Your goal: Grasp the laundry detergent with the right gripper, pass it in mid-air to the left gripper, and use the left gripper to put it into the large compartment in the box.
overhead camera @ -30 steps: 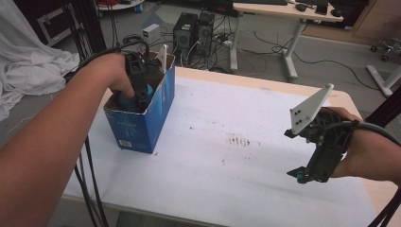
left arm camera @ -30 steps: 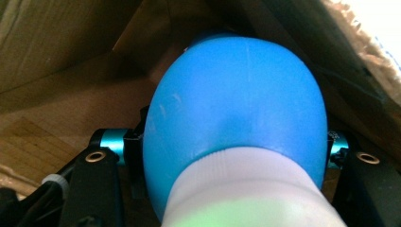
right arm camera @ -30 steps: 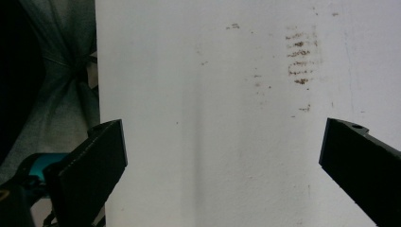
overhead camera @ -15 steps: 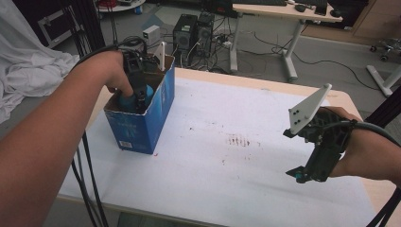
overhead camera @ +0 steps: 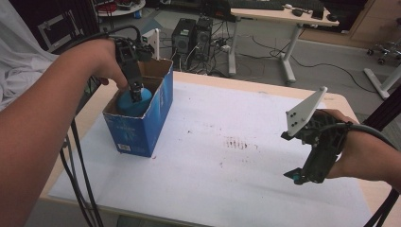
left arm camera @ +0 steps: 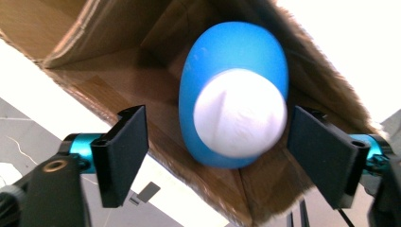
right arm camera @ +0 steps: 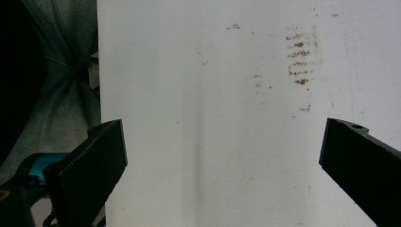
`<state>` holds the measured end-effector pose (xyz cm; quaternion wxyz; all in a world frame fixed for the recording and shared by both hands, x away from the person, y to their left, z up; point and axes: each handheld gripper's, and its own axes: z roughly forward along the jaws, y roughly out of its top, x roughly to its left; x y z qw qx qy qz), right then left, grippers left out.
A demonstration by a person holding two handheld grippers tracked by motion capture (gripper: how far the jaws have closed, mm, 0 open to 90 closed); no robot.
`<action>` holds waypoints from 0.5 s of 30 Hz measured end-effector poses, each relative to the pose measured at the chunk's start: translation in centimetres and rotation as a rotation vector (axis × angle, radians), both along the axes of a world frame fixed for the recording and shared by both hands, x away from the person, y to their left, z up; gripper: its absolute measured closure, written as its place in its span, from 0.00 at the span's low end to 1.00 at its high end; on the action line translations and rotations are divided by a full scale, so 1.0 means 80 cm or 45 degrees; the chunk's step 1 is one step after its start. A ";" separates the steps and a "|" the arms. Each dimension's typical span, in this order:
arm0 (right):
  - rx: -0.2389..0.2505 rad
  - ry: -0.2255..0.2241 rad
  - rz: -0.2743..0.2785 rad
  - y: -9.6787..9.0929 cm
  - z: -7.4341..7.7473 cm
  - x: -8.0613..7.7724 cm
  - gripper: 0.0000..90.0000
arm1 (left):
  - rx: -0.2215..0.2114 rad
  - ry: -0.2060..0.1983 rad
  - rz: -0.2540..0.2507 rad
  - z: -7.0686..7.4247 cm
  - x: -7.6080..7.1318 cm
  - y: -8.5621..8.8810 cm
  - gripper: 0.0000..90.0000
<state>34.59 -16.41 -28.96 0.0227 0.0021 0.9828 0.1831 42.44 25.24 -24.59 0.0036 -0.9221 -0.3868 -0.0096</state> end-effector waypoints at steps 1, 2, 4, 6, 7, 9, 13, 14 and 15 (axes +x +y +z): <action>0.000 0.000 0.000 0.000 0.000 0.000 0.01 | -0.004 0.005 -0.002 0.004 -0.001 -0.001 0.21; -0.002 -0.001 -0.001 0.000 0.001 0.000 0.01 | -0.002 0.002 -0.008 0.008 -0.002 -0.002 0.21; -0.001 0.000 0.002 0.000 0.002 0.000 0.01 | -0.004 -0.011 -0.004 0.019 -0.005 -0.005 0.18; 0.001 0.000 0.002 0.000 0.003 0.000 0.01 | -0.008 -0.011 -0.017 0.027 -0.007 -0.008 0.18; 0.001 0.000 0.002 0.000 0.003 0.000 0.01 | -0.008 -0.011 -0.017 0.027 -0.007 -0.008 0.18; -0.003 0.000 0.005 -0.001 0.004 0.000 0.01 | -0.009 -0.010 -0.035 0.034 -0.009 -0.011 0.18; -0.011 0.002 0.006 -0.002 0.009 0.001 0.01 | -0.012 -0.018 -0.068 0.047 -0.016 -0.022 0.15; -0.013 0.003 0.007 -0.003 0.010 0.001 0.01 | -0.013 -0.014 -0.091 0.051 -0.018 -0.026 0.15; -0.013 0.004 0.010 -0.004 0.012 0.001 0.01 | -0.017 -0.012 -0.108 0.054 -0.020 -0.030 0.14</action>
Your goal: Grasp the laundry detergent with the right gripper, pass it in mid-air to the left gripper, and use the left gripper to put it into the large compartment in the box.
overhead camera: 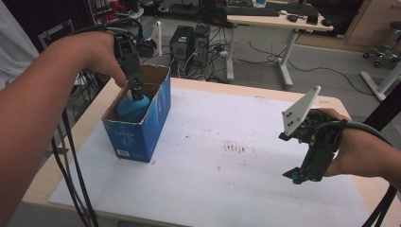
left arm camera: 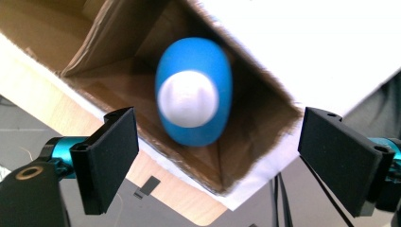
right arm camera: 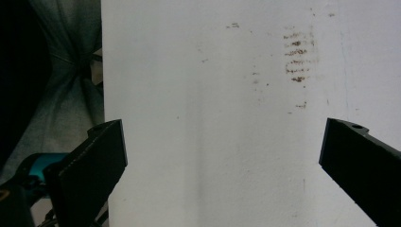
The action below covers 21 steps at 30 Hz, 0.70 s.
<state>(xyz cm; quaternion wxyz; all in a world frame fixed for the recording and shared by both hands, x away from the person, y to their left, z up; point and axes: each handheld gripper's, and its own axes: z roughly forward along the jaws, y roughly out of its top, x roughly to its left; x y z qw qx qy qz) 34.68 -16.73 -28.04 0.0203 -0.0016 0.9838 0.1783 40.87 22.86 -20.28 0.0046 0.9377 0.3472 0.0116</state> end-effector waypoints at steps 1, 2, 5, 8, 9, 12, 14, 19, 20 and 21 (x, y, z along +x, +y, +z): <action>-0.008 0.003 0.000 -0.002 0.003 0.000 0.01 | -0.009 0.002 -0.041 0.005 -0.004 -0.009 0.11; -0.008 0.003 0.000 -0.002 0.003 0.000 0.01 | -0.009 0.002 -0.041 0.005 -0.004 -0.009 0.10; -0.025 0.008 0.002 -0.006 0.009 0.001 0.01 | -0.026 0.020 -0.114 0.011 -0.010 -0.023 0.10; -0.036 0.007 0.003 -0.008 0.012 0.002 0.01 | -0.023 0.018 -0.166 0.013 -0.014 -0.037 0.08; -0.046 0.009 0.004 -0.009 0.016 0.002 0.01 | -0.030 0.020 -0.181 0.013 -0.016 -0.042 0.08; -0.067 0.009 0.012 -0.010 0.018 0.002 0.01 | -0.035 0.031 -0.240 0.013 -0.020 -0.055 0.08; -0.079 0.010 0.017 -0.010 0.020 0.002 0.01 | -0.039 0.035 -0.251 0.012 -0.021 -0.059 0.08; -0.116 -0.001 0.019 -0.016 0.035 0.004 0.01 | -0.047 0.040 -0.376 0.011 -0.033 -0.088 0.05; -0.116 -0.001 0.019 -0.016 0.035 0.004 0.01 | -0.047 0.040 -0.376 0.011 -0.033 -0.088 0.05; -0.119 0.001 0.009 -0.017 0.037 0.004 0.01 | -0.042 0.033 -0.397 0.012 -0.034 -0.092 0.05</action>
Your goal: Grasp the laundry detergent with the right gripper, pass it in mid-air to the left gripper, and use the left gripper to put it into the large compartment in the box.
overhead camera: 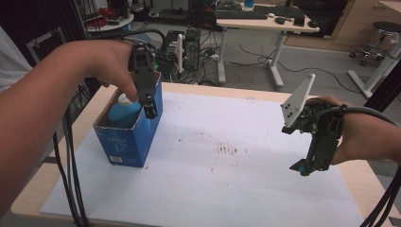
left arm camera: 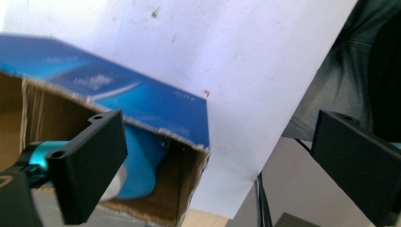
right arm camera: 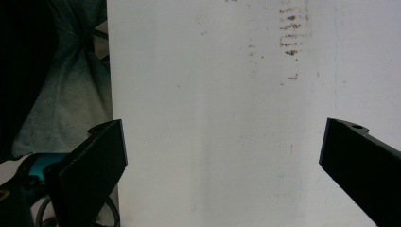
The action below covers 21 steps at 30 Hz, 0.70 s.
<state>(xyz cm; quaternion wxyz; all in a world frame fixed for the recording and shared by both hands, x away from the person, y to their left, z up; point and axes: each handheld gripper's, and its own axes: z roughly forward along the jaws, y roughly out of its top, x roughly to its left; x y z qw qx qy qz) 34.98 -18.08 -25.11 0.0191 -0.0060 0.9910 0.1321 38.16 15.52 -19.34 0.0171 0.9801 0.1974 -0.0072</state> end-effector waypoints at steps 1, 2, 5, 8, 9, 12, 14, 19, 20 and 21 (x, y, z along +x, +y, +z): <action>-0.003 -0.003 0.006 -0.001 0.002 0.001 0.01 | -0.002 0.004 -0.005 0.000 -0.002 -0.005 0.05; -0.008 -0.002 0.003 -0.002 0.004 0.001 0.01 | -0.002 0.011 -0.022 0.000 -0.003 -0.008 0.05; -0.017 -0.006 0.007 -0.003 0.007 0.001 0.01 | -0.002 0.010 -0.080 -0.001 -0.006 -0.019 0.02; -0.037 0.000 0.016 -0.004 0.009 0.001 0.01 | -0.011 0.021 -0.125 -0.002 -0.009 -0.028 0.02; -0.042 0.004 0.008 -0.004 0.009 0.001 0.01 | -0.012 0.028 -0.134 -0.003 -0.009 -0.030 0.02; -0.059 0.005 0.028 -0.004 0.011 0.003 0.01 | -0.020 0.032 -0.186 -0.007 -0.012 -0.040 0.02; -0.070 0.007 0.030 -0.003 0.013 0.004 0.01 | -0.028 0.033 -0.208 -0.010 -0.013 -0.045 0.02; -0.078 0.006 0.034 0.000 0.019 0.006 0.01 | -0.028 0.013 -0.267 -0.021 -0.012 -0.054 0.02; -0.079 0.007 0.039 0.000 0.019 0.007 0.01 | -0.028 0.016 -0.267 -0.024 -0.011 -0.055 0.02; -0.088 0.010 0.037 0.001 0.019 0.007 0.01 | -0.019 0.020 -0.271 -0.026 -0.010 -0.057 0.02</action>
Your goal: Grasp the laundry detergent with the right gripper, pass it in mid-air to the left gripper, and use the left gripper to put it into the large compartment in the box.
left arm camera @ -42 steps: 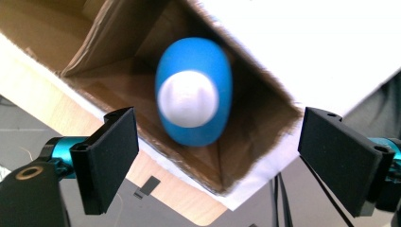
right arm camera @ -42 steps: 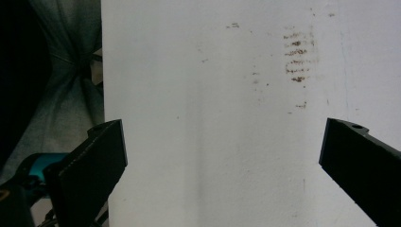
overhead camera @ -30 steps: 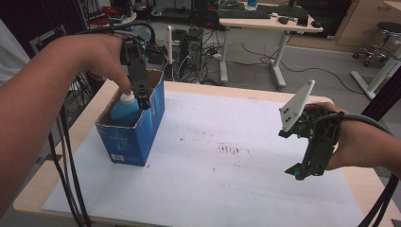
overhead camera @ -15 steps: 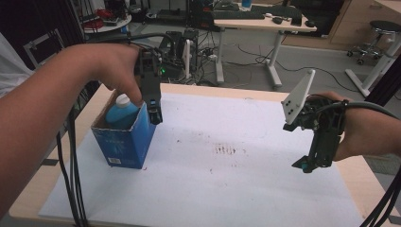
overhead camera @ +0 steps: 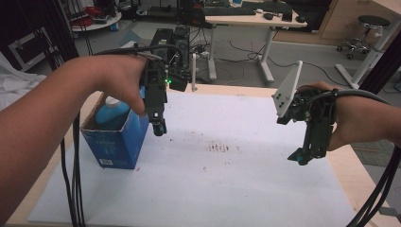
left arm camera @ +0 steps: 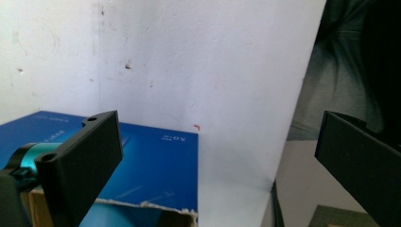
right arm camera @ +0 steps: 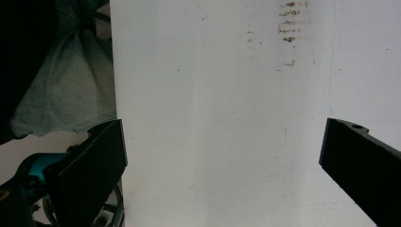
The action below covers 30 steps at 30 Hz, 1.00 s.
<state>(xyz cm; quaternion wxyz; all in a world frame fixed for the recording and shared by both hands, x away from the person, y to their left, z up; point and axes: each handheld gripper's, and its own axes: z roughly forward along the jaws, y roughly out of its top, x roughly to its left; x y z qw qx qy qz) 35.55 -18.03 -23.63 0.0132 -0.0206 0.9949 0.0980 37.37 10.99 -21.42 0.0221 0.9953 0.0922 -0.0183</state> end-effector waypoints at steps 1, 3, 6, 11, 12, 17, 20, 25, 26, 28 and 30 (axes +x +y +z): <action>-0.003 0.004 -0.001 0.000 -0.001 0.001 0.01 | 0.003 -0.006 -0.003 -0.003 0.000 -0.001 0.02; -0.006 0.006 0.003 0.000 -0.002 0.003 0.01 | 0.020 0.002 -0.003 -0.006 0.002 -0.004 0.02; -0.005 0.007 -0.002 -0.001 -0.003 0.008 0.01 | 0.018 0.010 -0.007 -0.011 0.005 -0.007 0.02; -0.013 0.017 -0.006 -0.002 -0.003 0.015 0.01 | 0.023 0.021 -0.020 -0.018 0.010 -0.010 0.02; -0.016 0.020 -0.008 -0.003 -0.003 0.016 0.01 | 0.024 0.019 -0.022 -0.020 0.011 -0.010 0.02; -0.025 0.020 -0.014 -0.005 -0.001 0.021 0.01 | 0.014 0.030 -0.024 -0.029 0.014 -0.012 0.02; -0.024 0.017 -0.016 -0.006 0.000 0.021 0.01 | 0.019 0.033 -0.022 -0.032 0.014 -0.014 0.02; -0.028 0.016 -0.020 -0.007 -0.001 0.021 0.01 | 0.009 0.034 -0.028 -0.032 0.014 -0.016 0.02; -0.027 0.016 -0.021 -0.006 -0.001 0.021 0.01 | 0.014 0.035 -0.035 -0.033 0.014 -0.016 0.02; -0.028 0.016 -0.023 -0.006 0.000 0.020 0.01 | 0.015 0.038 -0.035 -0.033 0.014 -0.016 0.02; -0.028 0.018 -0.016 -0.005 0.000 0.020 0.01 | 0.012 0.034 -0.031 -0.033 0.012 -0.015 0.02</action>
